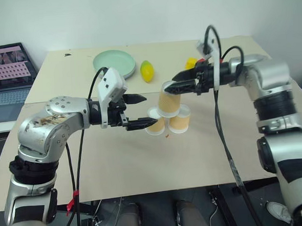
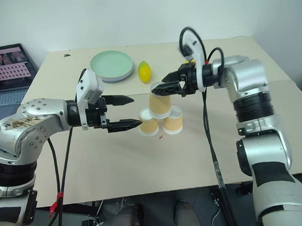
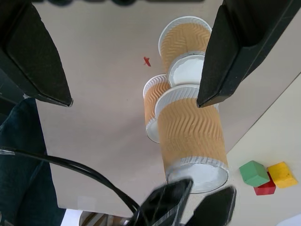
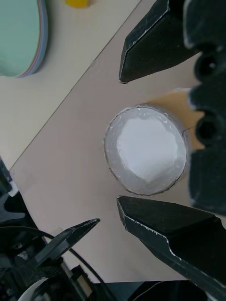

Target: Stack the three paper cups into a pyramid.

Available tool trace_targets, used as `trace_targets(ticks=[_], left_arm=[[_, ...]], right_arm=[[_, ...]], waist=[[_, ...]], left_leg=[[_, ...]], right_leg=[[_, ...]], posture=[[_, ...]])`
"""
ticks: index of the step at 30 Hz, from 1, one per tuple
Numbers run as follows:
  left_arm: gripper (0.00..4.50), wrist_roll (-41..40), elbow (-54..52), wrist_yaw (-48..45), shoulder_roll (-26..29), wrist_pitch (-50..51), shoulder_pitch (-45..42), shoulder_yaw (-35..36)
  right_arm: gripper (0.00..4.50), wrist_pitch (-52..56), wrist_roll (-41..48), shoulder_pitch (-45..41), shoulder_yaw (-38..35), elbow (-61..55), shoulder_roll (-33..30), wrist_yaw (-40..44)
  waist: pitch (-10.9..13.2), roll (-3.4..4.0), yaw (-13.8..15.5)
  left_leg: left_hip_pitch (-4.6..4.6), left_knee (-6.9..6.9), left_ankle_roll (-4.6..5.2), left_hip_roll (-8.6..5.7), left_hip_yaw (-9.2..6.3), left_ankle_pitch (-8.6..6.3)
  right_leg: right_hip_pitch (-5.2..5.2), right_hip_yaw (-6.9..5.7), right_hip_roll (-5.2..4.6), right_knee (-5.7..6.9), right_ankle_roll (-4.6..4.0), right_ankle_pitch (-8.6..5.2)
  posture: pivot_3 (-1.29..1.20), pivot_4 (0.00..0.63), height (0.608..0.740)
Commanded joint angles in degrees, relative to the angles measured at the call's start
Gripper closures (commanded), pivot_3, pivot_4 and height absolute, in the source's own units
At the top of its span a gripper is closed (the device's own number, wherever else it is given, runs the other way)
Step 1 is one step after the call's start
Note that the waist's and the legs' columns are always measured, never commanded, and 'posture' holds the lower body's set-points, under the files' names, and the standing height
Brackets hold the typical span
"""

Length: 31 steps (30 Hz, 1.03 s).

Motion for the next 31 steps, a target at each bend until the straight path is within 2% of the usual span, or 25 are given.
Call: trace_targets(ticks=[1, 5, 9, 13, 15, 19, 23, 27, 31], left_arm=[[0.0, 0.1, -0.7, -0.3, 0.4, -1.4, -0.5, 0.9], [0.0, 0.3, -0.6, -0.3, 1.0, -1.3, 0.0, 1.7], [0.0, -0.4, -0.4, 1.5, 0.3, -0.9, 1.4, 3.9], [0.0, 1.5, 0.8, 4.6, -1.0, -3.2, 5.0, 6.4], [0.0, 2.3, 2.2, 7.2, -1.9, -4.0, 6.6, 8.1], [0.0, 4.6, 1.5, 10.5, -3.0, -7.3, 13.8, 9.9], [0.0, 5.5, -0.1, 13.3, -5.5, -9.6, 18.5, 10.2], [0.0, 6.3, -0.5, 15.6, -7.6, -11.1, 20.9, 10.0], [0.0, 6.4, -0.7, 16.7, -8.9, -10.5, 21.5, 8.7]], right_arm=[[0.05, 1.1, 3.4, -2.8, -6.9, -1.3, -5.4, 1.2], [0.05, -0.4, 3.0, 0.6, -10.5, -0.6, -11.2, -0.3], [0.05, -4.5, 2.0, 8.1, -14.9, -2.7, -16.4, -2.9], [0.05, -11.6, 0.0, 22.1, -20.7, -5.9, -19.4, -7.1], [0.05, -11.4, 0.5, 28.5, -23.7, -8.4, -19.6, -9.8], [0.05, -15.4, 1.9, 46.9, -30.6, -22.4, -15.5, -13.4], [0.05, -17.3, 2.5, 55.8, -31.9, -29.5, -11.3, -16.3], [0.05, -17.5, 3.6, 58.9, -30.7, -33.5, -8.7, -18.5], [0.05, -17.2, 4.2, 58.2, -28.8, -35.9, -6.5, -21.1]], waist=[[0.0, 0.0, 0.2], [0.0, -0.01, 0.3], [0.0, -0.01, 0.2], [0.0, -0.02, 0.2], [0.0, -0.02, 0.2], [0.0, 0.01, 0.1], [0.0, 0.0, -0.1], [0.0, 0.0, 0.1], [0.0, -0.02, 0.1]], left_leg=[[-0.01, 0.0, 0.0, 0.0, 0.0, 0.0], [0.0, -0.02, -0.02, -0.01, 0.0, -0.02], [0.0, -0.02, -0.02, -0.01, 0.06, -0.02], [0.04, -0.07, 0.01, 0.01, 0.07, -0.03], [0.05, -0.07, 0.02, 0.0, 0.08, -0.04], [0.11, -0.06, 0.04, 0.01, 0.17, -0.05], [0.23, -0.06, 0.07, 0.03, 0.2, -0.09], [0.41, 0.07, 0.06, 0.01, 0.31, -0.09], [0.41, 0.06, 0.07, 0.02, 0.35, -0.09]], right_leg=[[0.0, 0.0, 0.0, -0.01, 0.0, 0.0], [0.08, -0.03, -0.02, -0.12, 0.04, -0.03], [0.05, 0.01, -0.03, -0.12, 0.05, -0.03], [0.08, 0.02, -0.01, -0.13, 0.06, -0.05], [0.09, 0.04, -0.03, -0.1, 0.07, -0.05], [0.08, 0.2, -0.02, 0.0, 0.07, -0.05], [0.16, 0.31, 0.0, 0.04, 0.12, -0.07], [0.35, 0.36, -0.03, -0.01, 0.12, -0.02], [0.33, 0.4, -0.01, -0.05, 0.07, -0.03]], posture=[[0.0, 0.15, 0.74], [0.0, 0.15, 0.74], [0.0, 0.15, 0.74], [0.0, 0.15, 0.74], [0.0, 0.15, 0.74], [0.0, 0.15, 0.74], [0.0, 0.15, 0.74], [0.0, 0.15, 0.74], [0.0, 0.15, 0.74]])
